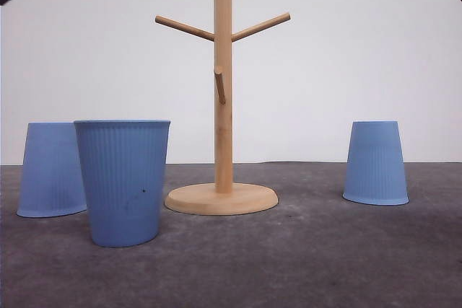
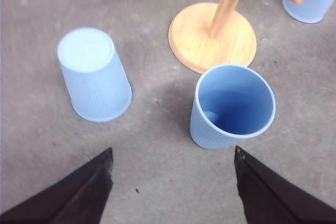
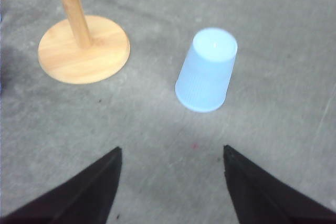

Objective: Place three cups

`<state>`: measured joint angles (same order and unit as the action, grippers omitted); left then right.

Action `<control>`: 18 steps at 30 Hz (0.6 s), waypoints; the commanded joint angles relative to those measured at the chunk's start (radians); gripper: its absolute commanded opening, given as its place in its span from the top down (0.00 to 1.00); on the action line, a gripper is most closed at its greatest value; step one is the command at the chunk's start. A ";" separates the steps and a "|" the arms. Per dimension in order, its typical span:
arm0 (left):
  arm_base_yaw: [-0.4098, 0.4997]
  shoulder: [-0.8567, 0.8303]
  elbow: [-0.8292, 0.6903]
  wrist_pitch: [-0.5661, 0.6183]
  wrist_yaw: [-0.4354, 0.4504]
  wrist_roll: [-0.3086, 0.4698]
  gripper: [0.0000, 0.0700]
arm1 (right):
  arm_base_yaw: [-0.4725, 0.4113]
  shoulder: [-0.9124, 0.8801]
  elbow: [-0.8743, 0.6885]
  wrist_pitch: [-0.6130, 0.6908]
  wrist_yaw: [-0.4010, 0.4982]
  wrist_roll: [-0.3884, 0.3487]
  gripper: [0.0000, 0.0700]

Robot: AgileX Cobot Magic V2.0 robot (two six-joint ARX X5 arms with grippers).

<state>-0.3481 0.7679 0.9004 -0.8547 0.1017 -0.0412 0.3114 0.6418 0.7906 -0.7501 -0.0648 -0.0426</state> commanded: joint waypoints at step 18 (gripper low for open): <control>0.089 0.548 0.344 -0.040 -0.001 -0.053 0.21 | -0.080 0.121 0.015 -0.158 -0.287 0.184 0.38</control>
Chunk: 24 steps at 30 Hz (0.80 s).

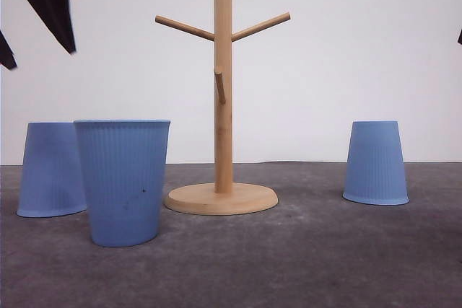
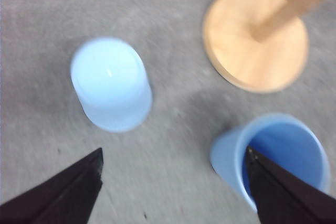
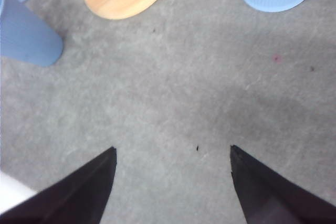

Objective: Place three cups

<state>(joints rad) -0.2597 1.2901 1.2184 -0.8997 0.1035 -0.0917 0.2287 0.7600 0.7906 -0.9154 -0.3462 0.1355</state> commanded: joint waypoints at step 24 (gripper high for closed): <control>0.096 0.414 0.083 0.162 -0.006 0.001 0.09 | 0.003 0.003 0.016 0.032 -0.005 -0.012 0.38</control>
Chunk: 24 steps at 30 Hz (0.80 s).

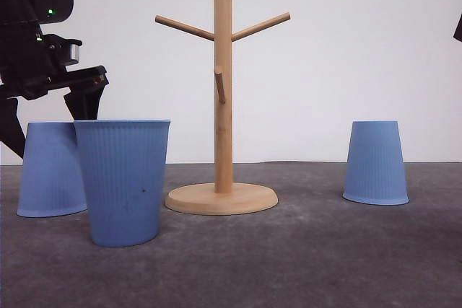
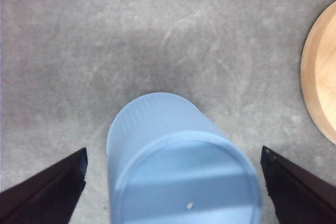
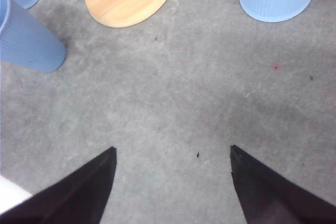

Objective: Place three cups

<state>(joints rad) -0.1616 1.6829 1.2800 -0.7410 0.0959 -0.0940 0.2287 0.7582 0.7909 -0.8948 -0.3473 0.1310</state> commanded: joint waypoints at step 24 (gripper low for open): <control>-0.001 -0.017 0.022 -0.055 0.012 0.007 0.45 | 0.003 0.005 0.016 0.011 -0.001 -0.008 0.38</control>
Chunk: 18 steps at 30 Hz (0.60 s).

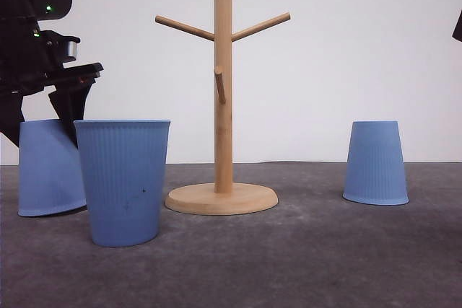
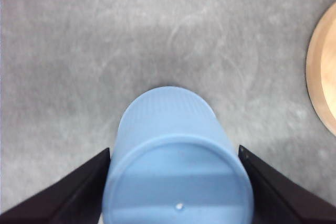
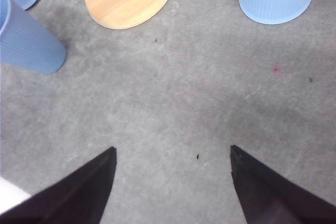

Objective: Place three cups

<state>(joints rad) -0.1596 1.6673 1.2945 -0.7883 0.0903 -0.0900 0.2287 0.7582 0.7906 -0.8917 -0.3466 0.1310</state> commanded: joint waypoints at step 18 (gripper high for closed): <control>0.162 -0.135 0.116 -0.134 0.349 -0.046 0.45 | 0.003 0.005 0.016 0.009 -0.039 -0.008 0.38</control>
<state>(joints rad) -0.0045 1.5322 1.3775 -0.9314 0.4072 -0.1211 0.2287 0.7582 0.7906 -0.8914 -0.3778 0.1310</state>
